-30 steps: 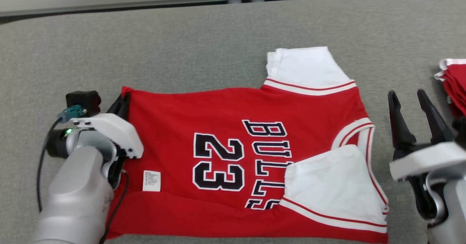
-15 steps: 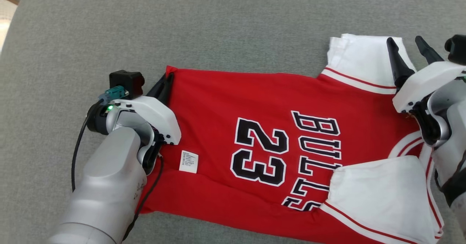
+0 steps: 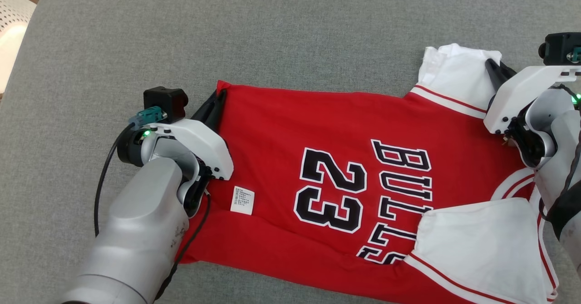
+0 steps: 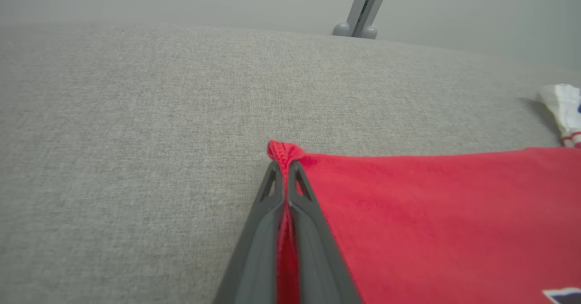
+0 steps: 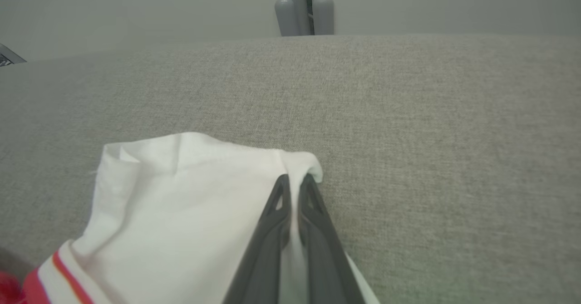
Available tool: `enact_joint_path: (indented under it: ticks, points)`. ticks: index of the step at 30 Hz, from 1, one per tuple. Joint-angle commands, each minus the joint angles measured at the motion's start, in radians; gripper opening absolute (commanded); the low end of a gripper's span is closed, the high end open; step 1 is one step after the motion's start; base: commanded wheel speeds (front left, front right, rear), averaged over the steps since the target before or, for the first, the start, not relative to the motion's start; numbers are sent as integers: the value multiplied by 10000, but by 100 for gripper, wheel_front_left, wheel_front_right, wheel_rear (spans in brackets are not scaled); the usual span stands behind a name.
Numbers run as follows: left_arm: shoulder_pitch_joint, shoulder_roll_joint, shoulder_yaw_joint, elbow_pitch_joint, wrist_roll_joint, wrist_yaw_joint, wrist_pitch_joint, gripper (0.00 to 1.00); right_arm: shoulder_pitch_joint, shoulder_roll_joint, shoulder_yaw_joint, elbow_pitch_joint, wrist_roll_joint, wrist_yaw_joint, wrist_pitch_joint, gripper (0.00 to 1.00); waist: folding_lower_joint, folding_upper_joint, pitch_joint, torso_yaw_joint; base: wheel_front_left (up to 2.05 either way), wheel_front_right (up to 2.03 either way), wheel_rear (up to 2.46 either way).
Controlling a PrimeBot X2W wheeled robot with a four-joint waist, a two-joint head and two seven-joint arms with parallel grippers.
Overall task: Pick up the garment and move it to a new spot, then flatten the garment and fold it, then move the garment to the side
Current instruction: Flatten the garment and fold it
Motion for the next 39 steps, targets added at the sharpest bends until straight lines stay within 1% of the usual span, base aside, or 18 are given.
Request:
enact_joint_path:
  ticks: [1,2,6,8,10,15,21,24,26,28,31,35,39]
  points:
    - [-32,174,-15,-31,-147,-10,-130,0,-26,-88,214,-68,182,-5,-335,0,0,0,-79,-34,0,0,0]
    - [-32,174,-15,-31,-147,-10,-130,0,-26,-88,214,-68,182,-5,-335,0,0,0,-79,-34,0,0,0]
    - [153,346,48,-175,-441,-10,-265,0,272,-166,643,-542,524,-5,-1285,0,0,0,-331,-160,0,0,0]
    - [178,525,-18,-200,-310,-10,-317,0,484,-307,777,-847,794,-5,-1733,0,0,0,-473,-180,0,0,0]
    - [341,482,104,-357,-508,-10,-341,0,758,-414,999,-1126,951,-5,-2124,0,0,0,-651,-237,0,0,0]
    - [762,667,378,-848,-774,-10,-386,0,1493,-623,1328,-1975,1440,-3,-2965,0,0,0,-935,-413,0,0,0]
    - [1472,966,678,-1733,-910,-10,-397,0,2612,-799,1446,-3067,1966,-5,-3606,0,0,0,-1194,-664,0,0,0]
    - [2009,991,868,-2398,-1265,-10,-390,0,3437,-804,1306,-3697,2198,-3,-3816,0,0,0,-1314,-791,0,0,0]
    - [2420,1211,947,-2743,-1372,-10,-389,0,4044,-701,1245,-4203,2374,-3,-3891,0,0,0,-1378,-904,0,0,0]
    - [2923,1238,1016,-3210,-1729,-10,-321,0,4684,-676,1097,-4612,2484,-3,-3977,0,0,0,-1460,-1010,0,0,0]
    - [3674,1577,1150,-3829,-2151,-10,-59,0,5629,-540,930,-5159,2515,-3,-4011,0,0,0,-1566,-1139,0,0,0]
    - [4679,1877,1243,-4650,-2431,180,204,0,6720,-311,655,-5727,2663,-3,-4034,0,0,0,-1757,-1273,0,0,0]
    - [5463,2502,1123,-5522,-2038,741,326,0,7610,-104,379,-6251,2564,-3,-4018,0,0,0,-1943,-1334,0,0,0]
